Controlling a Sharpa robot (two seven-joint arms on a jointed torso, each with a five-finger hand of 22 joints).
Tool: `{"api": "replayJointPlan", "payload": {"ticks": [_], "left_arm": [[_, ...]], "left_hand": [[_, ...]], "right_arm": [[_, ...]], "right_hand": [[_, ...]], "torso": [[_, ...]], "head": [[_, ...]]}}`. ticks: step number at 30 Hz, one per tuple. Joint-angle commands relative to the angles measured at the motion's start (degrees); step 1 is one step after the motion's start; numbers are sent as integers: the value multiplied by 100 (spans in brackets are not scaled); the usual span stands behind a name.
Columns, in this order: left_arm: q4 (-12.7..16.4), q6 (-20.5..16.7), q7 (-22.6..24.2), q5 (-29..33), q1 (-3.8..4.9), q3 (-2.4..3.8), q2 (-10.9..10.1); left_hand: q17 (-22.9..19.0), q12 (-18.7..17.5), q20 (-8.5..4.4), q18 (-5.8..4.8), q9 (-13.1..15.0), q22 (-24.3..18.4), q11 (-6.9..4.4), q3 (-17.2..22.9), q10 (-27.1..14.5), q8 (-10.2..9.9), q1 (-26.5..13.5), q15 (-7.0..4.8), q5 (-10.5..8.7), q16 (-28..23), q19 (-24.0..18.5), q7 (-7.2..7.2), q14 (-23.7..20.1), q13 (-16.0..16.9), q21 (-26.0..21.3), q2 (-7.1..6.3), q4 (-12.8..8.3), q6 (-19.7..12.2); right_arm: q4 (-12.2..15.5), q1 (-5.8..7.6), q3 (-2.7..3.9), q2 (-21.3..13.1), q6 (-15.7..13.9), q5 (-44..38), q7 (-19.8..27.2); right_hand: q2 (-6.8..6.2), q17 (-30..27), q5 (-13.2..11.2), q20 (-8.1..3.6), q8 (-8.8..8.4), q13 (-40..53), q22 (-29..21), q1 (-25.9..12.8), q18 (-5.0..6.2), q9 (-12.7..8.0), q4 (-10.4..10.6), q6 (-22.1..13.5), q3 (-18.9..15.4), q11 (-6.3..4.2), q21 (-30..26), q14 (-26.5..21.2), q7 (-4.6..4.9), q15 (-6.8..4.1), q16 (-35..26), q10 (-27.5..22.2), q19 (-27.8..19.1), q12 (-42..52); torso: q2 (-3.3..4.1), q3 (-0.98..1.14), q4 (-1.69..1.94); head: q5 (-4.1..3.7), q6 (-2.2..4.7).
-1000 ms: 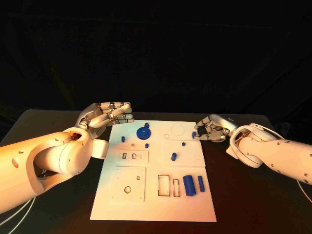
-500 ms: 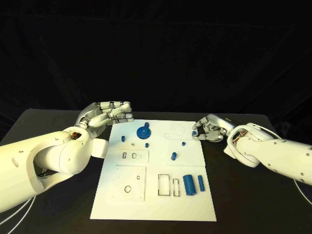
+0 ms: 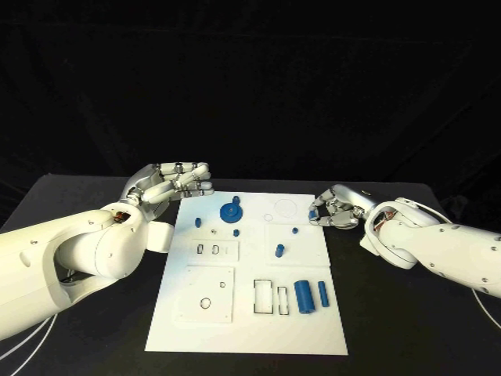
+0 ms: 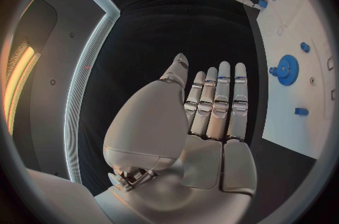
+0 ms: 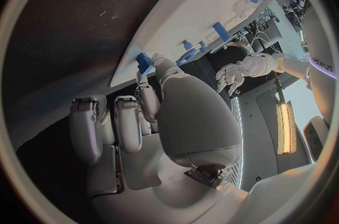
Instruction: Assemble the parts on the task board
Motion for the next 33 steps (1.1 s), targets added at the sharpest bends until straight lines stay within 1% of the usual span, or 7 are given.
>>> {"api": "replayJointPlan", "payload": {"ticks": [1, 13, 17, 20, 24, 29, 33], "left_arm": [[2, 93, 26, -25, 7, 4, 10], [-3, 94, 26, -25, 7, 4, 9], [-6, 96, 26, -25, 7, 4, 11], [-8, 97, 25, -25, 7, 4, 11], [-15, 99, 24, -25, 7, 4, 13], [-26, 103, 22, -25, 7, 4, 15], [-32, 104, 20, -25, 7, 4, 15]], "left_hand": [[6, -37, 27, 79, -5, -5, 18, -2, -2, -29, 11, 31, 17, -35, 6, 19, -9, -3, -38, 34, -35, 3], [6, -37, 27, 79, -5, -5, 18, -2, -2, -29, 11, 31, 17, -35, 6, 19, -9, -3, -38, 34, -35, 3], [6, -37, 27, 79, -5, -5, 18, -2, -2, -29, 11, 31, 17, -35, 6, 19, -9, -3, -38, 34, -35, 3], [6, -37, 27, 79, -5, -5, 18, -2, -2, -29, 11, 31, 17, -35, 6, 19, -9, -3, -38, 34, -35, 3], [6, -37, 27, 79, -5, -5, 18, -2, -2, -29, 11, 31, 17, -35, 6, 19, -9, -3, -38, 34, -35, 3], [6, -37, 27, 79, -5, -5, 18, -2, -2, -29, 11, 31, 17, -35, 6, 19, -9, -3, -38, 34, -35, 3], [6, -37, 27, 79, -5, -5, 18, -2, -2, -29, 11, 31, 17, -35, 6, 19, -9, -3, -38, 34, -35, 3]], "right_arm": [[-17, -13, -2, 11, 132, -90, -25], [-57, -26, -2, 46, 99, -126, -67], [-61, -27, -1, 55, 4, -138, -99], [-47, -28, -1, 60, -103, -128, -117], [-13, -29, -1, 69, -301, -113, -173], [155, -24, 8, 17, -566, -83, -306], [459, 36, 28, -54, -639, -63, -544]], "right_hand": [[60, 744, -30, -38, 23, 9, 1225, 5, -26, 7, -11, 34, 35, -7, 29, 424, -5, -48, 3, 52, 336, 31], [151, 759, -22, -73, 72, 39, 1248, 71, -33, 30, -59, 162, 139, -52, 50, 428, -54, -87, 8, 84, 357, 56], [234, 770, -50, -95, 116, 64, 1263, 107, -38, 50, -83, 252, 215, -80, 65, 431, -86, -111, 12, 113, 371, 79], [290, 776, -223, -117, 139, 86, 1270, 104, -40, 64, -92, 297, 282, -100, 70, 433, -110, -131, 14, 139, 377, 98], [324, 785, -204, -131, 163, 121, 1293, 86, -48, 76, -90, 339, 329, -118, 94, 436, -130, -145, 18, 174, 397, 131], [356, 792, -57, -150, 174, 129, 1309, 69, -53, 87, -102, 350, 410, -133, 110, 438, -144, -162, 20, 186, 412, 132], [391, 802, 33, -158, 167, 114, 1328, 61, -60, 90, -111, 330, 477, -135, 131, 441, -141, -166, 24, 174, 430, 110]], "torso": [[1, 0, 2], [2, 2, 2], [2, 1, 5], [2, 3, 5], [1, 3, -2], [-6, 1, 5], [-13, -7, 1]], "head": [[-2, -6], [2, -19], [3, -25], [1, -28], [11, -29], [16, -24], [29, -19]]}}
